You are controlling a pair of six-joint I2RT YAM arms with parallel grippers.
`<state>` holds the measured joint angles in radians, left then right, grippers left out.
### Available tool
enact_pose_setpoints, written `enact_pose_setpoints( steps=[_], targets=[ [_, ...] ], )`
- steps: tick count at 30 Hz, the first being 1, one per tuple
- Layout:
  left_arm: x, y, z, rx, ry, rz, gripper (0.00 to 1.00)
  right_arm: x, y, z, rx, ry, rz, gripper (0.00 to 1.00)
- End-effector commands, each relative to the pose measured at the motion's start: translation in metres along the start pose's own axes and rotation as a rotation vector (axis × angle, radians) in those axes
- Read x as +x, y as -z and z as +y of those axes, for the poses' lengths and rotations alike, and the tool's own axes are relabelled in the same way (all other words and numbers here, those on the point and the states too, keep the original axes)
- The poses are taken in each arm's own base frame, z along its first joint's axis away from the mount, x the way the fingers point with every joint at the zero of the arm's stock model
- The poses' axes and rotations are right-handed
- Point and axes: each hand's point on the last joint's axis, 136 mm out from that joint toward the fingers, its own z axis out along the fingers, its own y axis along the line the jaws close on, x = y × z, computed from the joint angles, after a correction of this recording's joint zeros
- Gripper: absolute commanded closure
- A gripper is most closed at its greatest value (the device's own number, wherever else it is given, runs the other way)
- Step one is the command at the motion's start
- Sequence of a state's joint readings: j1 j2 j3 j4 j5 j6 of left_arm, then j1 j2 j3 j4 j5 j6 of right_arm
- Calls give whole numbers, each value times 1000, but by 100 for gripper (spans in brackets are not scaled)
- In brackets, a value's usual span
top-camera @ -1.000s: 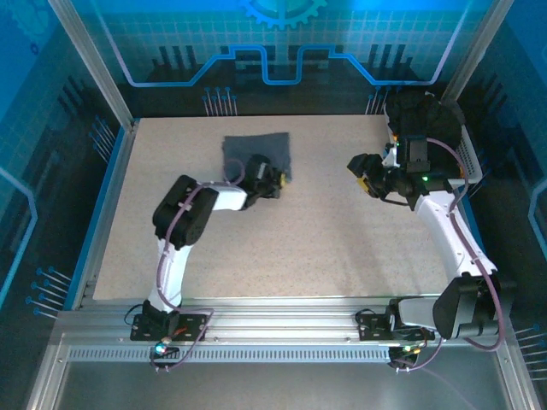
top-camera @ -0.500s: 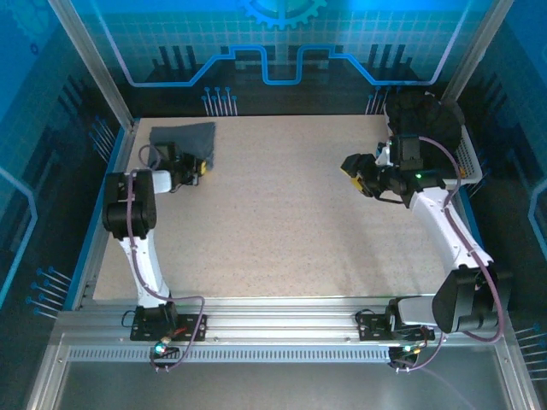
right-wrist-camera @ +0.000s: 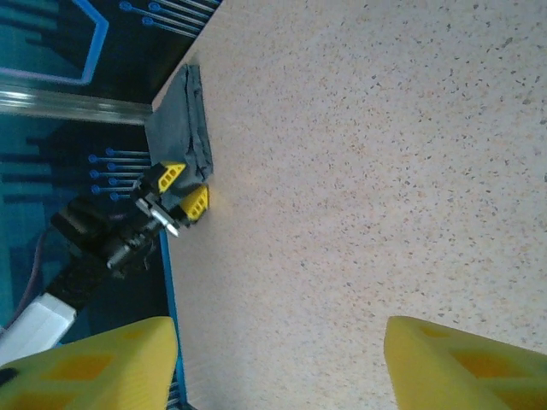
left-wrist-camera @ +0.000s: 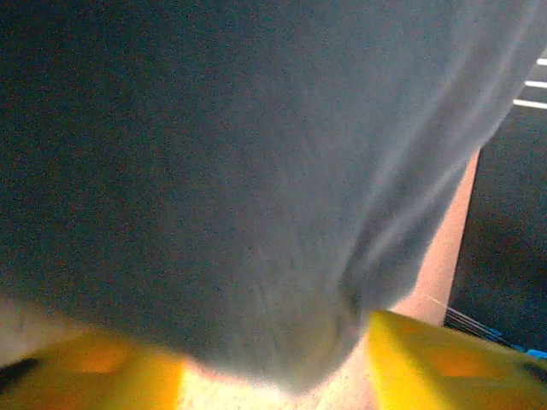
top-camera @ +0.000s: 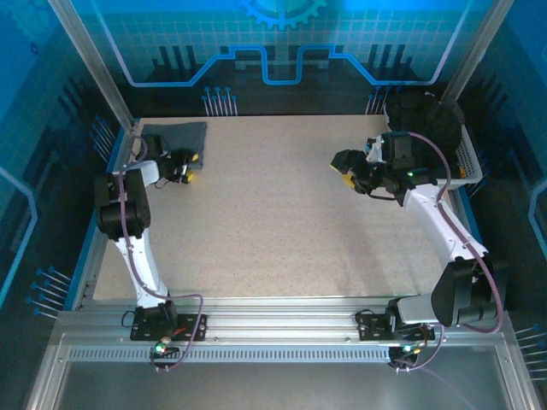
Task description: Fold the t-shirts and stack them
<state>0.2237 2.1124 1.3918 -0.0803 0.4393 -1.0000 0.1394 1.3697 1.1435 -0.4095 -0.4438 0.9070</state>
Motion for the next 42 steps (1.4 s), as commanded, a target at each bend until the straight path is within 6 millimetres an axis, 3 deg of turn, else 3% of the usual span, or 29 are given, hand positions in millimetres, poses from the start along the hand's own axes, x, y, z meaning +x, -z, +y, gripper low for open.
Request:
enact_pose_setpoints(
  steps=[1, 4, 10, 13, 16, 19, 22, 23, 28, 33, 36, 42],
  targets=[
    [25, 59, -58, 32, -105, -60, 1, -12, 19, 27, -24, 79, -72, 0],
    [49, 98, -73, 20, -127, -141, 1, -20, 30, 24, 41, 89, -110, 0],
    [105, 187, -93, -15, -378, -429, 1, -36, 69, 25, 178, 172, -256, 0],
    [117, 225, -65, -144, -401, -585, 1, -42, 91, 11, 320, 229, -331, 0],
    [122, 250, -32, -305, -584, -718, 1, -46, 104, -29, 501, 271, -410, 0],
    [126, 240, 2, -399, -921, -694, 1, -44, 96, -62, 584, 419, -493, 0],
    [119, 227, 48, -473, -1037, -681, 1, -36, 82, -85, 730, 722, -523, 0],
    [118, 220, 53, -453, -1077, -668, 1, -35, 79, -92, 769, 763, -514, 0],
    [101, 184, 92, -437, -980, -595, 1, -32, 50, -146, 819, 733, -446, 0],
    [83, 150, 90, -381, -960, -582, 1, -38, 5, -170, 765, 774, -398, 0],
    [70, 138, 69, -307, -966, -623, 1, -45, -15, -174, 734, 811, -392, 0],
    [51, 128, 39, -182, -1031, -706, 1, -66, -33, -163, 656, 920, -431, 0]
  ],
)
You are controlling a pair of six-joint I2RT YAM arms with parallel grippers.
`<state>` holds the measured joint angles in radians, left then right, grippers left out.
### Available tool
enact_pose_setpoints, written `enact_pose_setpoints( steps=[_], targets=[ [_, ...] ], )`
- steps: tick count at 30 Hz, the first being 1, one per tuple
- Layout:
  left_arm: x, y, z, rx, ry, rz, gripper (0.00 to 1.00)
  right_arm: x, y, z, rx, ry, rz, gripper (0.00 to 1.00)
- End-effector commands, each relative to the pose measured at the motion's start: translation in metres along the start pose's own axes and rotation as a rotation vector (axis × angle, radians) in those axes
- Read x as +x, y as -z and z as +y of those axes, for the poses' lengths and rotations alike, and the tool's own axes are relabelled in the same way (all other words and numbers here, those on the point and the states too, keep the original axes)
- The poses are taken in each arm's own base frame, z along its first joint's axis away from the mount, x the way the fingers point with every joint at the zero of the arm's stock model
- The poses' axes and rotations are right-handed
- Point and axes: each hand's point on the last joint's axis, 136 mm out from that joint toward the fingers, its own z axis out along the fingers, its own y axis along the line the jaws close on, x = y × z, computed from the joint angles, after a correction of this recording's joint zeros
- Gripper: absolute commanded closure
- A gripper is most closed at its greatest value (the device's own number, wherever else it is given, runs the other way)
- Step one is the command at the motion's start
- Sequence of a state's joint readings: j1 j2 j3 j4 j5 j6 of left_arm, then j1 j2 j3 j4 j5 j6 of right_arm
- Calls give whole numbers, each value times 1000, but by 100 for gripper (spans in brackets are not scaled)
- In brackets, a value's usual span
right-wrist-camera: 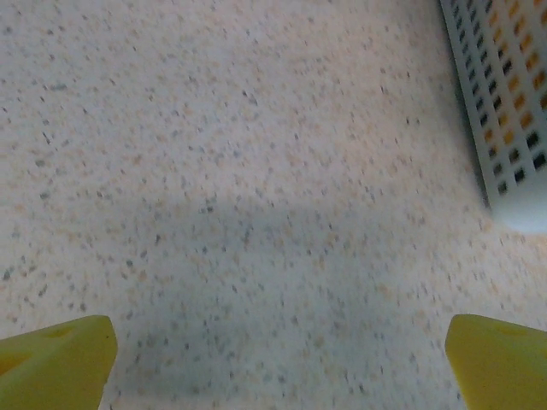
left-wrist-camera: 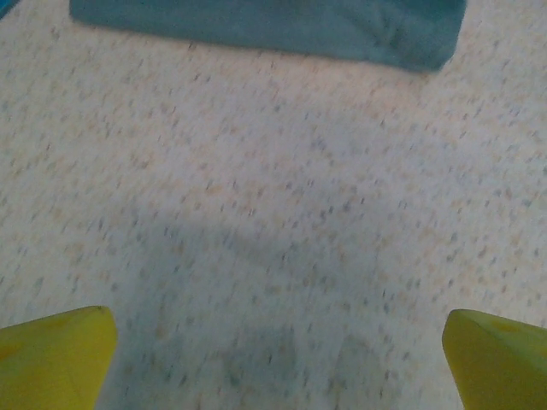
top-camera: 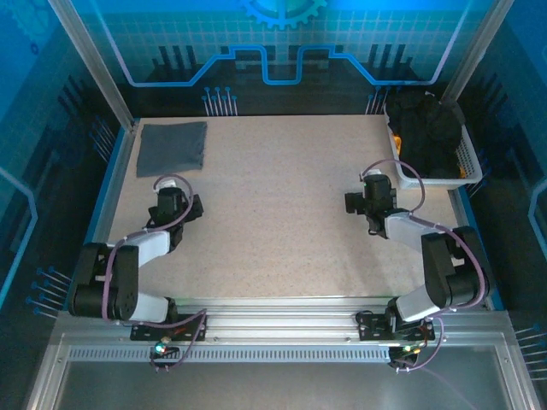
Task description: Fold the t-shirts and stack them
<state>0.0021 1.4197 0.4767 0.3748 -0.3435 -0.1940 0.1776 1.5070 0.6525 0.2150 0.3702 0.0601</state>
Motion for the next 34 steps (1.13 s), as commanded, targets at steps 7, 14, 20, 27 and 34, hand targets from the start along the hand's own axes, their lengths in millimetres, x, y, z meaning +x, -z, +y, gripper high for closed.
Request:
enact_pose_setpoints(
  steps=[7, 14, 20, 27, 34],
  targets=[
    [-44, 27, -18, 172, -9, -412, 1, -29, 11, -5, -107, -39, -284, 0],
    [-32, 11, -23, 174, -33, -348, 1, -23, 10, 1, -139, -26, -339, 0],
    [-33, 1, -37, 179, -95, -293, 1, -20, 9, -1, -162, -45, -321, 0],
    [-34, 2, -37, 181, -97, -301, 1, -21, 9, 3, -181, -35, -316, 0],
    [-35, 2, -37, 177, -97, -302, 1, -21, 9, 2, -188, -40, -316, 0]
  ],
)
